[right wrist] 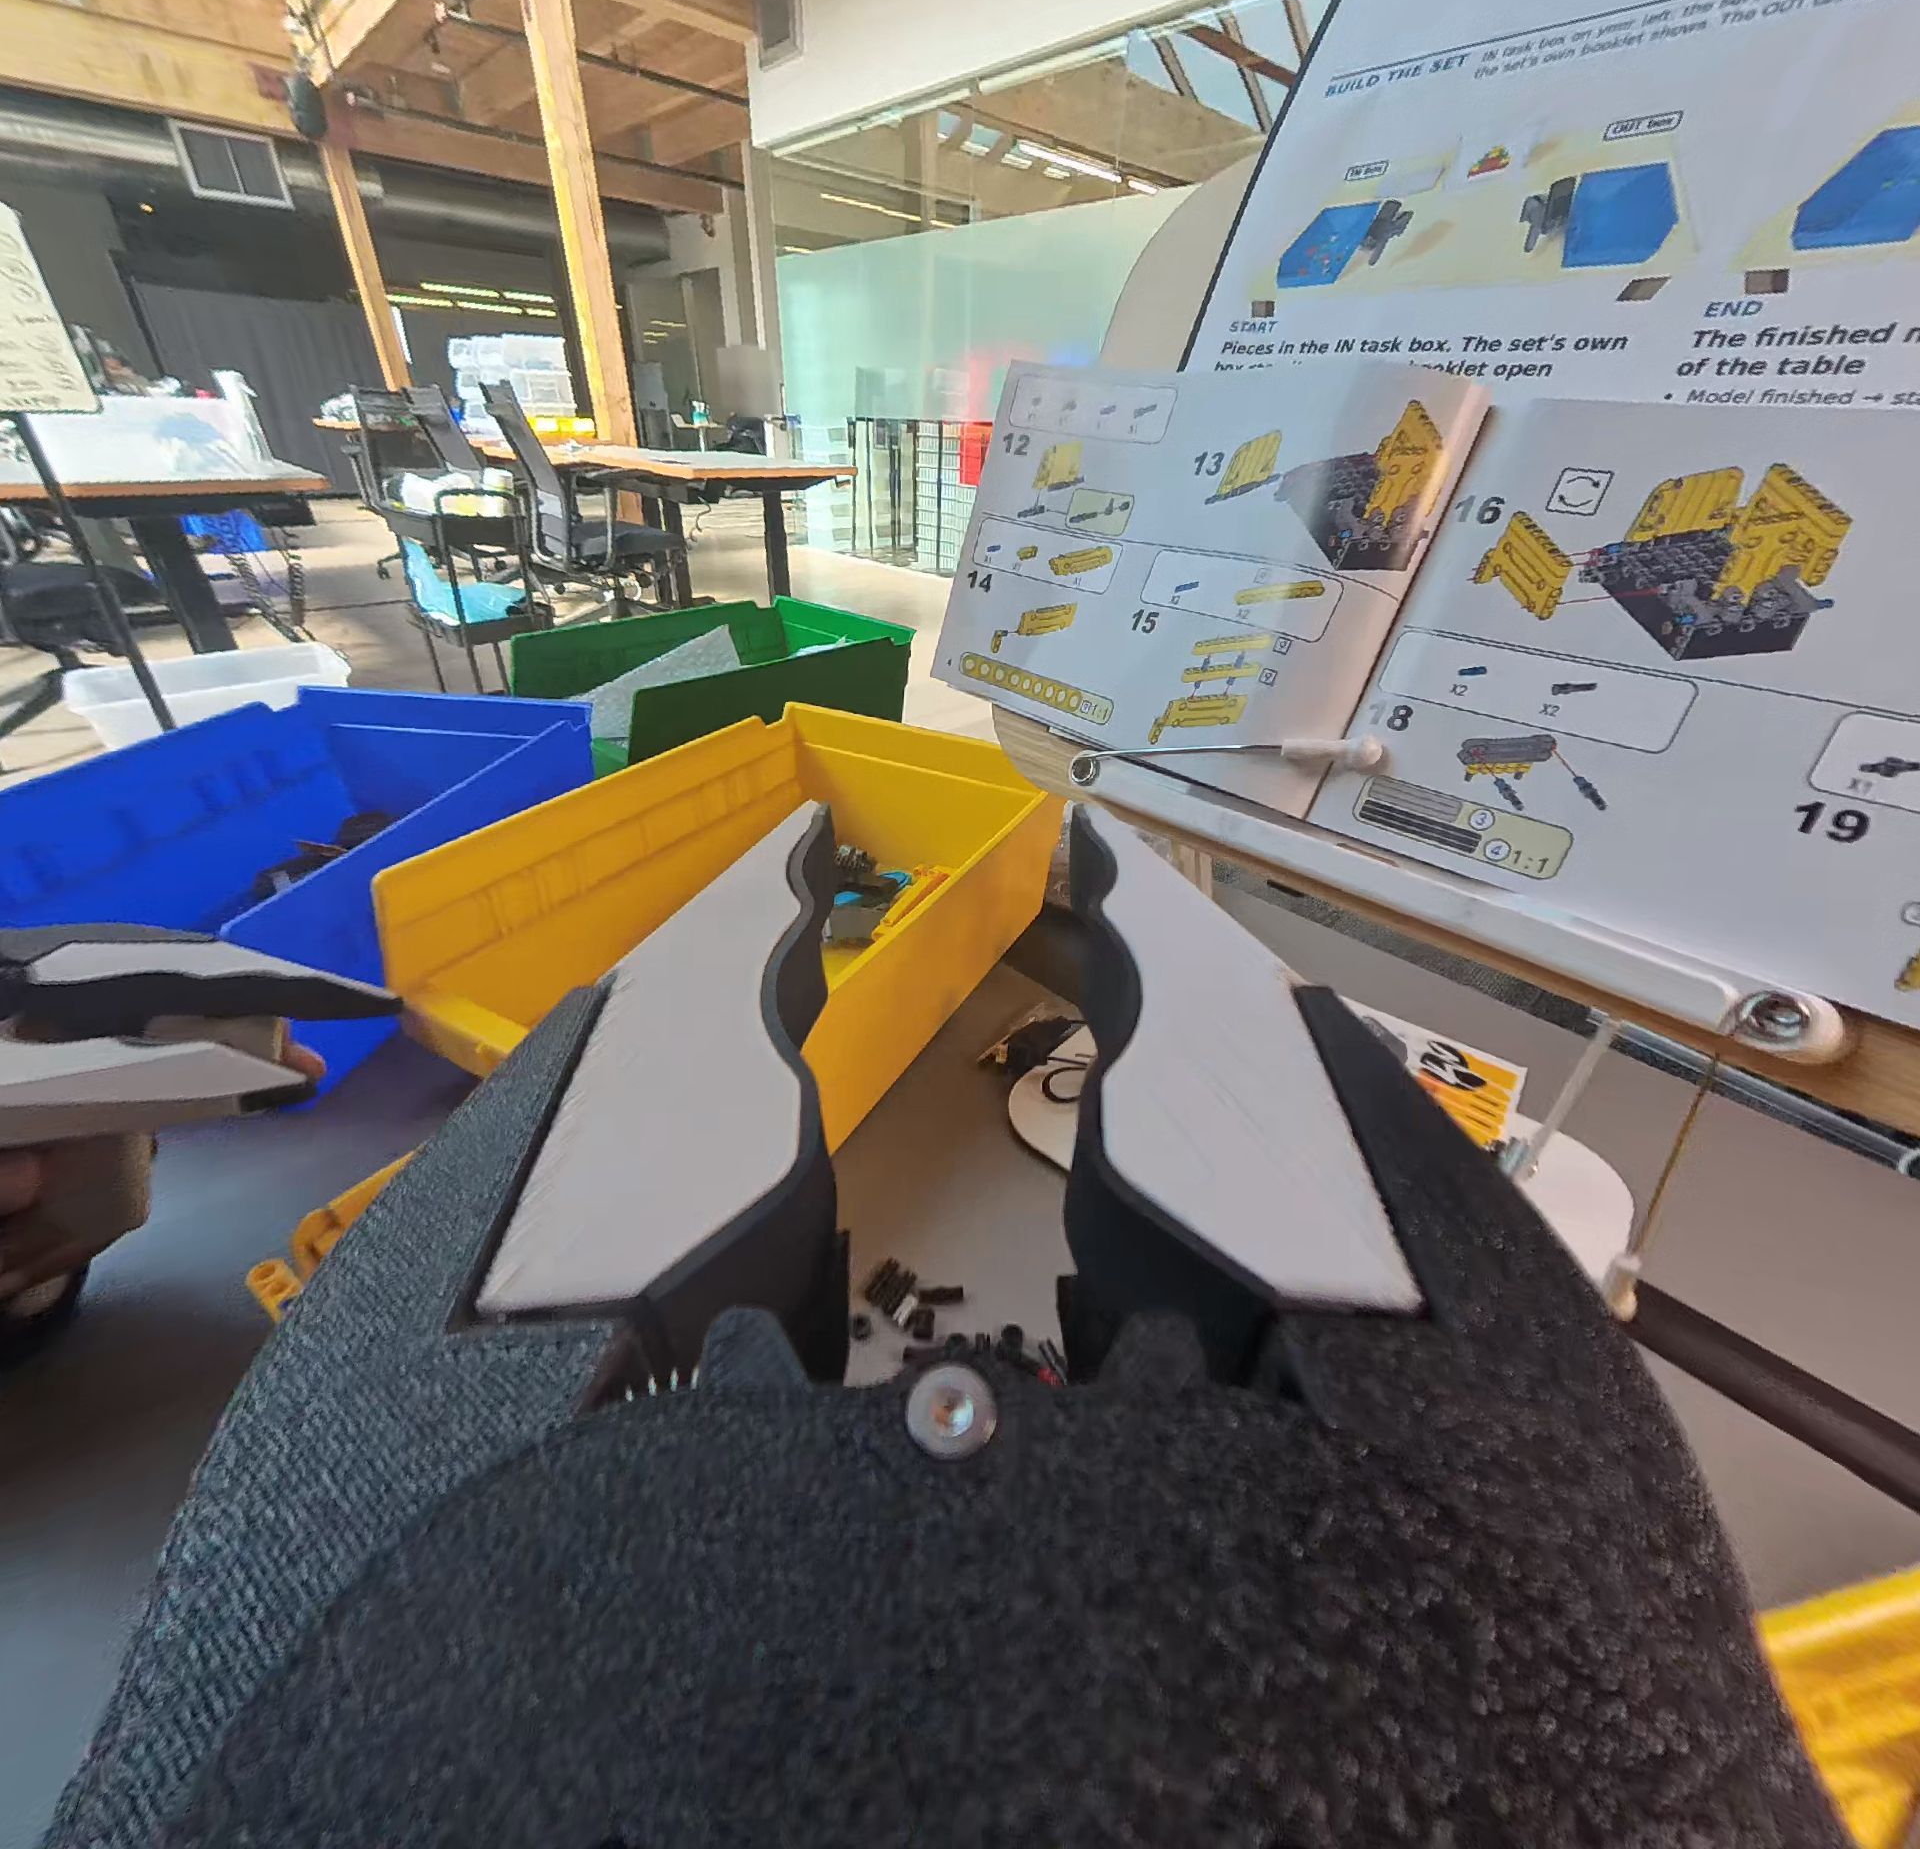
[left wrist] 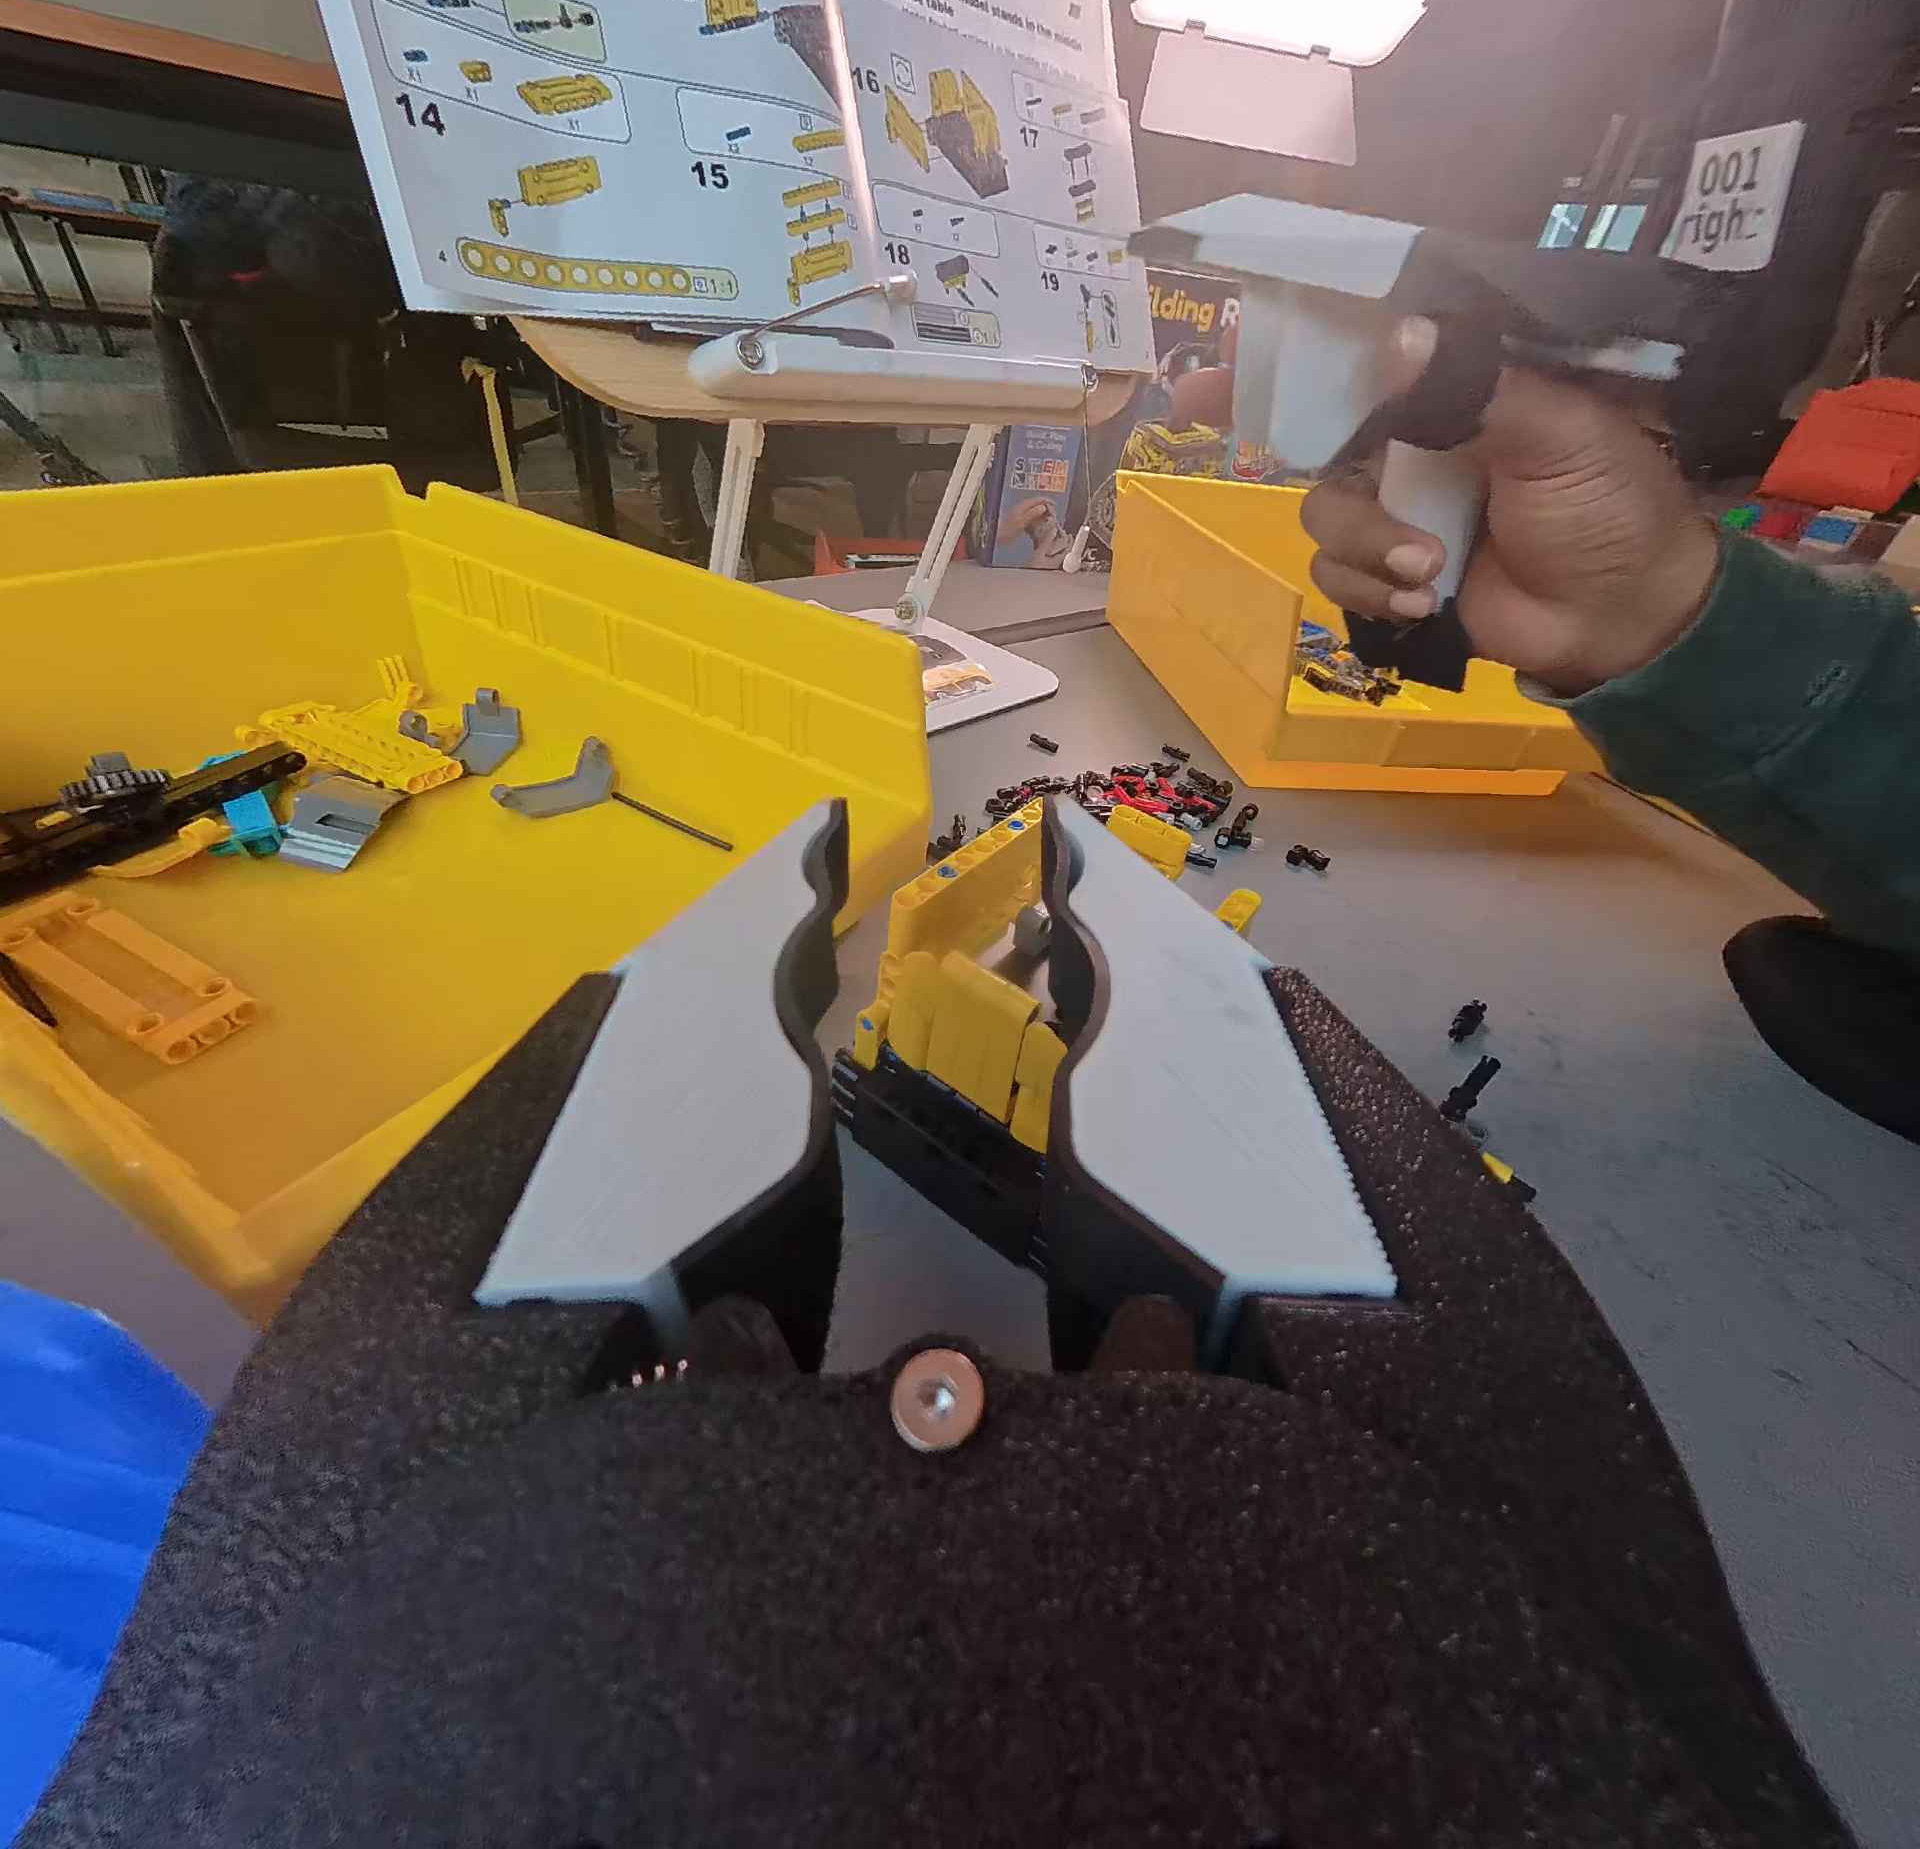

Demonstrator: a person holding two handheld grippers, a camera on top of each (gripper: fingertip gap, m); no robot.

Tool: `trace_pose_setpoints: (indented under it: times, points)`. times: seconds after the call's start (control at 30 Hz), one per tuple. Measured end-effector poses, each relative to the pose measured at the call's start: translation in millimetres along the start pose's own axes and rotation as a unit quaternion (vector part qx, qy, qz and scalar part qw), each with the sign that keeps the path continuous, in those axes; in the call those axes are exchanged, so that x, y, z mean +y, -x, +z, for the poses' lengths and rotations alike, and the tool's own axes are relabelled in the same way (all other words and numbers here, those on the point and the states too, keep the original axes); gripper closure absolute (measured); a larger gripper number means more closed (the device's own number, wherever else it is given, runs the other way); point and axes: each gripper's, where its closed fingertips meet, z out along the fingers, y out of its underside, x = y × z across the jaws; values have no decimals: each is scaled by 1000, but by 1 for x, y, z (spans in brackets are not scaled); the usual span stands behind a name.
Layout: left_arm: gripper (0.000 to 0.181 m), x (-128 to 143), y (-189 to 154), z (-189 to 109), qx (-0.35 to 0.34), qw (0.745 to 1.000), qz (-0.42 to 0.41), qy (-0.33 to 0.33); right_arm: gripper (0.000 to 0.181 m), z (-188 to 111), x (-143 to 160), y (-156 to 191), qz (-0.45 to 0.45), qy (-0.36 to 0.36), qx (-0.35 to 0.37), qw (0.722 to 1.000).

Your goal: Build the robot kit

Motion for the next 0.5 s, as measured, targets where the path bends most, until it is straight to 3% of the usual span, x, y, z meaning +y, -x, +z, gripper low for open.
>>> trace_pose_setpoints:
  times: [0.33, 0.5]
  points:
    - [141, -10, 11, -11, -37, 999, -7, -10, 137, -171, 37, 13, -24, 99, 56, 993]
    - [139, -8, 16, -12, -48, 999, -8, -4, 137, -249, 31, 9, -49, 113, 126, 984]
